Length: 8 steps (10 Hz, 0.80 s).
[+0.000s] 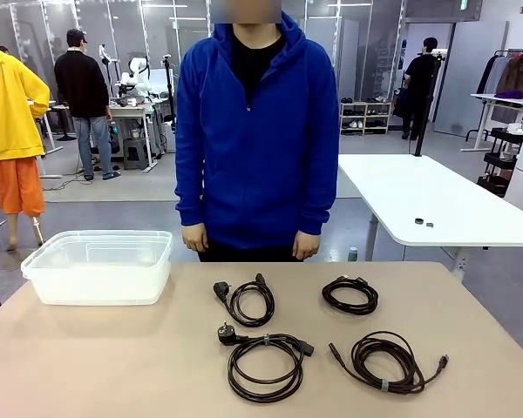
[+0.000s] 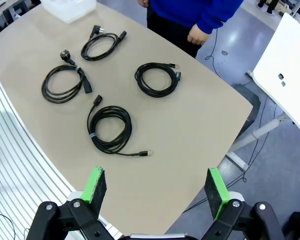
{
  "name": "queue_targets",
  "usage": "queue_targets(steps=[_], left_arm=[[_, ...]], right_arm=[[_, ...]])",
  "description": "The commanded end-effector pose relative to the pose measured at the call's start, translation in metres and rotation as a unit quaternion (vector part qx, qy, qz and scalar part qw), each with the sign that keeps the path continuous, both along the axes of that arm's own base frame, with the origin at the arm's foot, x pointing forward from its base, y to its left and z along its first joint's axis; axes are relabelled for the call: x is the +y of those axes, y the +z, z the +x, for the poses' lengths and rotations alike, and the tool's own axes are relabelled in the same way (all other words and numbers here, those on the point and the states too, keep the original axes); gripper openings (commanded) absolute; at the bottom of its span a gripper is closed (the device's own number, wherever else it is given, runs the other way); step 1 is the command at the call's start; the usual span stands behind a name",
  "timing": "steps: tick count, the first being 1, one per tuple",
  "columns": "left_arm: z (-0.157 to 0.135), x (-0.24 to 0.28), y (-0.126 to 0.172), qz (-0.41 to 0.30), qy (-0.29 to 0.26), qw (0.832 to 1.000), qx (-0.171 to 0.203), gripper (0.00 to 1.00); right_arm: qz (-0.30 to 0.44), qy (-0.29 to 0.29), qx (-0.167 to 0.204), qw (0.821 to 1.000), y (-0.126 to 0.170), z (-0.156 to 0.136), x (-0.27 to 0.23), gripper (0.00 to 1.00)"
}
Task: Organize and store the cables.
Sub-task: Place the Power Cable into the Organizing box.
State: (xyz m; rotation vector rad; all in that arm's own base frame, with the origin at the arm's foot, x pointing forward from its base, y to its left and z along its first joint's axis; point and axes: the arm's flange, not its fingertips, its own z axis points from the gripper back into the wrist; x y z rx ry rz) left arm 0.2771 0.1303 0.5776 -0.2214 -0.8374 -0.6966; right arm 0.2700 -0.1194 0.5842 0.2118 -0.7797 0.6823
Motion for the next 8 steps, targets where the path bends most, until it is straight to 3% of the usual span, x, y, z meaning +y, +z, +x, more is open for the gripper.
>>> queue_targets(steps=[1,8], left_arm=[[0.0013,0.0,0.004,0.001,-0.009,1.0,0.002,1.0],[0.0013,0.0,0.004,0.001,-0.009,1.0,0.002,1.0]], right_arm=[[-0.006,0.002,-0.003,1.0,0.0006,-0.0001,-0.0009,1.0],[-0.006,0.002,-0.003,1.0,0.0006,-0.0001,-0.0009,1.0]])
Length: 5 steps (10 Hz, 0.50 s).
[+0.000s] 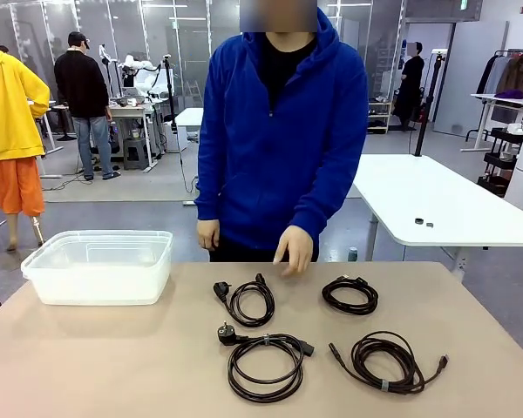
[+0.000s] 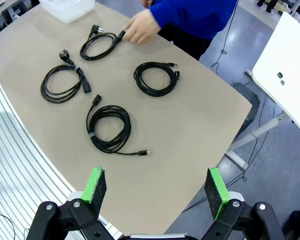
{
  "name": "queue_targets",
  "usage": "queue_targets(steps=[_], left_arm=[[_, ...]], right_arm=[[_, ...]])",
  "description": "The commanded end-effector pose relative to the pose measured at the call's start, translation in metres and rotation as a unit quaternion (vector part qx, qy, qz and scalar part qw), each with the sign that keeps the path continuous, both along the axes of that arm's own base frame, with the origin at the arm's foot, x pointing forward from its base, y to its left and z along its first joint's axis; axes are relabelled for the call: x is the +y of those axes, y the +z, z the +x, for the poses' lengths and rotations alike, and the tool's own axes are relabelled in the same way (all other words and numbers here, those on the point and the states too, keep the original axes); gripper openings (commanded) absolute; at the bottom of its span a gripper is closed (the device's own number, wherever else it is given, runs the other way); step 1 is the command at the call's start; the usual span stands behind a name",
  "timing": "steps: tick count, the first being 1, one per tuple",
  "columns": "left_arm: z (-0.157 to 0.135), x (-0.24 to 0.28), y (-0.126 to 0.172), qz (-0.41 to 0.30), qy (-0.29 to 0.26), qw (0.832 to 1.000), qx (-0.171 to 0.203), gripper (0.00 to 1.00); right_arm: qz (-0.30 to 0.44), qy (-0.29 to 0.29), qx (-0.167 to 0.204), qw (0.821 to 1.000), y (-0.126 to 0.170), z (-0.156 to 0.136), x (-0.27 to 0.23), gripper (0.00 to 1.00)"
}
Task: Organize and store the cables.
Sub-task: Place the Power Cable into the Organizing box.
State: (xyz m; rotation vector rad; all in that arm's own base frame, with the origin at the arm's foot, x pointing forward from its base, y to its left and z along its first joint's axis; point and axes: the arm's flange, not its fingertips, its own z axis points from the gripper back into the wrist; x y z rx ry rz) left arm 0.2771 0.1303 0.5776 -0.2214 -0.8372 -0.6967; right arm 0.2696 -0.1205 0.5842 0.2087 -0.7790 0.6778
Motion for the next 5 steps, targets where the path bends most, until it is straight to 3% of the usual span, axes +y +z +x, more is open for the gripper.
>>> queue_targets(steps=[1,5], left_arm=[[0.0014,0.0,0.0039,0.001,-0.009,1.0,0.002,1.0],[0.0014,0.0,0.0039,0.001,-0.009,1.0,0.002,1.0]], right_arm=[[-0.005,0.005,-0.003,1.0,0.0006,0.0003,0.0002,1.0],[-0.005,0.005,-0.003,1.0,0.0006,0.0003,0.0002,1.0]])
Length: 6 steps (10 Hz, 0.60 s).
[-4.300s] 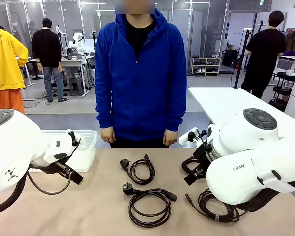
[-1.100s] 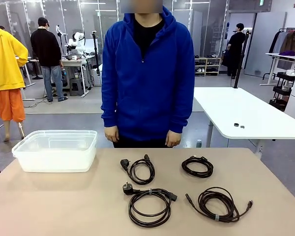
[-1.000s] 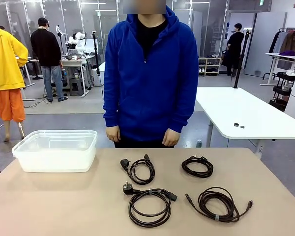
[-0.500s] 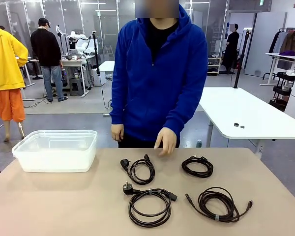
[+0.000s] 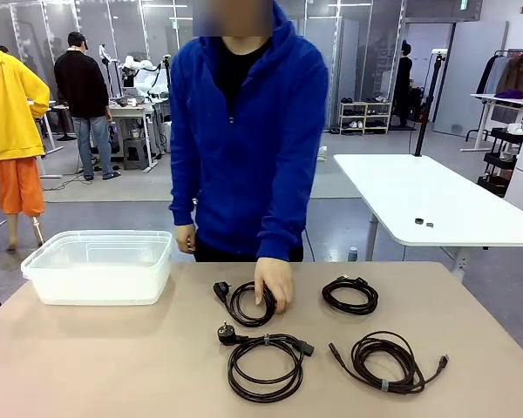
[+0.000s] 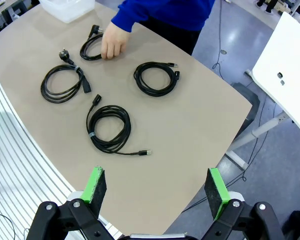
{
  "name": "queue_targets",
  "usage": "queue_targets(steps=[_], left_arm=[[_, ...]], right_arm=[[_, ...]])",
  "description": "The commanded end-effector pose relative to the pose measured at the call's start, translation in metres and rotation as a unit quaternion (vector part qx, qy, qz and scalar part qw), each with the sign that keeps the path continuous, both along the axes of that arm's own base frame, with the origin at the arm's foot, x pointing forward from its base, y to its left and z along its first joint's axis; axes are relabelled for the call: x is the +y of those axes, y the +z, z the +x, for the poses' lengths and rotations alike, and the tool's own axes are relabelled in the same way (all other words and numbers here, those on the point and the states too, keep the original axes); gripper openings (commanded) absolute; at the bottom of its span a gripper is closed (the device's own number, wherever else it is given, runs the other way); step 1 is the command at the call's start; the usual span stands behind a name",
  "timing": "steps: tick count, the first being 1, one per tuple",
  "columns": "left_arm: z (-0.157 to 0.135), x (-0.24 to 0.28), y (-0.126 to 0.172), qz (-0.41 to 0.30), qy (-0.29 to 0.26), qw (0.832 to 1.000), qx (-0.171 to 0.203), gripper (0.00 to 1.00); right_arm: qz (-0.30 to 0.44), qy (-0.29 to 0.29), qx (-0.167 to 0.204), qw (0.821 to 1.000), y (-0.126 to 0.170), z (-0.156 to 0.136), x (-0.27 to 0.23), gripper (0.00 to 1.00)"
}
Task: Organize and store the cables.
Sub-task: Place the Power Cable into the Organizing box.
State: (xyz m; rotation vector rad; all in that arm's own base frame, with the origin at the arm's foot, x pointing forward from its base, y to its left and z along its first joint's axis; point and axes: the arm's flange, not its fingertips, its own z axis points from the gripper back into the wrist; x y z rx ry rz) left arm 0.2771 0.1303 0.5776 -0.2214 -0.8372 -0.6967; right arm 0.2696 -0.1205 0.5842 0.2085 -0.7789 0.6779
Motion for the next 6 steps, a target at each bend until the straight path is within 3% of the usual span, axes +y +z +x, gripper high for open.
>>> queue_targets(steps=[1,6], left_arm=[[0.0014,0.0,0.0039,0.001,-0.009,1.0,0.002,1.0],[0.0014,0.0,0.0039,0.001,-0.009,1.0,0.002,1.0]], right_arm=[[-0.005,0.005,-0.003,1.0,0.0006,0.0003,0.0001,1.0],[-0.005,0.005,-0.003,1.0,0.0006,0.0003,0.0001,1.0]])
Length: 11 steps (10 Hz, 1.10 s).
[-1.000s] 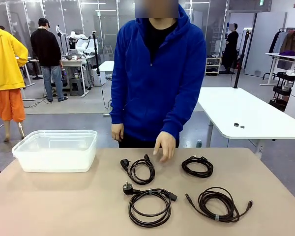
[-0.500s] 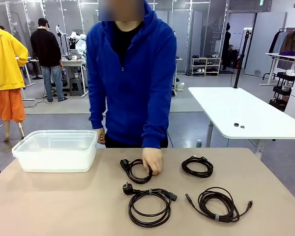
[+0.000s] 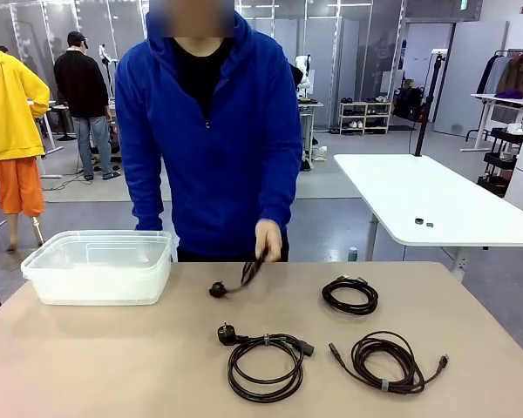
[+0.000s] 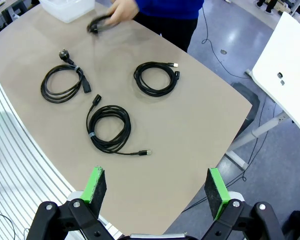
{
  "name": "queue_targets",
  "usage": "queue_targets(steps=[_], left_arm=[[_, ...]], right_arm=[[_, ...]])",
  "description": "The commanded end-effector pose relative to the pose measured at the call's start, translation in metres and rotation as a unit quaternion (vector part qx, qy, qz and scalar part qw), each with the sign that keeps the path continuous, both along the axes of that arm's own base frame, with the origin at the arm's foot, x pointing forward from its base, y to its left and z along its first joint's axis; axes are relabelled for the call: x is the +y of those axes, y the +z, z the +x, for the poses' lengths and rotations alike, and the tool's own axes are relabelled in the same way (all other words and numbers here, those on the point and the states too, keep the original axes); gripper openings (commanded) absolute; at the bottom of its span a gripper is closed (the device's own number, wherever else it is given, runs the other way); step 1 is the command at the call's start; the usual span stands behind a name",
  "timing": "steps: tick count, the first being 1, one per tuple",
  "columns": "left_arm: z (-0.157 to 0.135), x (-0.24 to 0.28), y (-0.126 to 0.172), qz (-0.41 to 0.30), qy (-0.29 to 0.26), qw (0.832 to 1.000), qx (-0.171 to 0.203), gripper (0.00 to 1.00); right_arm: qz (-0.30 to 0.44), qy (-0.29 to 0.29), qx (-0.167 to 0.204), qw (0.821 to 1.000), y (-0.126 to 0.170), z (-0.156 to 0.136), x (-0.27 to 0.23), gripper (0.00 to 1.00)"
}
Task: Organize and store the cables.
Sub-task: Place the Power Cable into the Organizing box.
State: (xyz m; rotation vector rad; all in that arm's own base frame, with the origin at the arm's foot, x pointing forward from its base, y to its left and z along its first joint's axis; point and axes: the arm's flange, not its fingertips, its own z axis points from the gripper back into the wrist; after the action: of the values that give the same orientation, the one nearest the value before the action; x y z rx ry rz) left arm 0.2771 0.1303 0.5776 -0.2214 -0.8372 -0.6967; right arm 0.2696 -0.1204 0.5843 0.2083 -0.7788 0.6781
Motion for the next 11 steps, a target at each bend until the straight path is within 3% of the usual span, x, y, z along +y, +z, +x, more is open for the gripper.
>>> queue_targets(steps=[1,9,11], left_arm=[[0.001,0.0,0.004,0.001,-0.009,1.0,0.002,1.0],[0.0,0.0,0.0,0.0,0.0,1.0,0.0,1.0],[0.013,-0.08,0.005,0.092,-0.08,0.992,0.001,1.0]], right_arm=[[-0.005,0.005,-0.003,1.0,0.001,0.0,0.0,1.0],[-0.005,0.005,-0.003,1.0,0.001,0.0,0.0,1.0],[-0.005,0.005,-0.003,1.0,0.001,0.0,0.0,1.0]])
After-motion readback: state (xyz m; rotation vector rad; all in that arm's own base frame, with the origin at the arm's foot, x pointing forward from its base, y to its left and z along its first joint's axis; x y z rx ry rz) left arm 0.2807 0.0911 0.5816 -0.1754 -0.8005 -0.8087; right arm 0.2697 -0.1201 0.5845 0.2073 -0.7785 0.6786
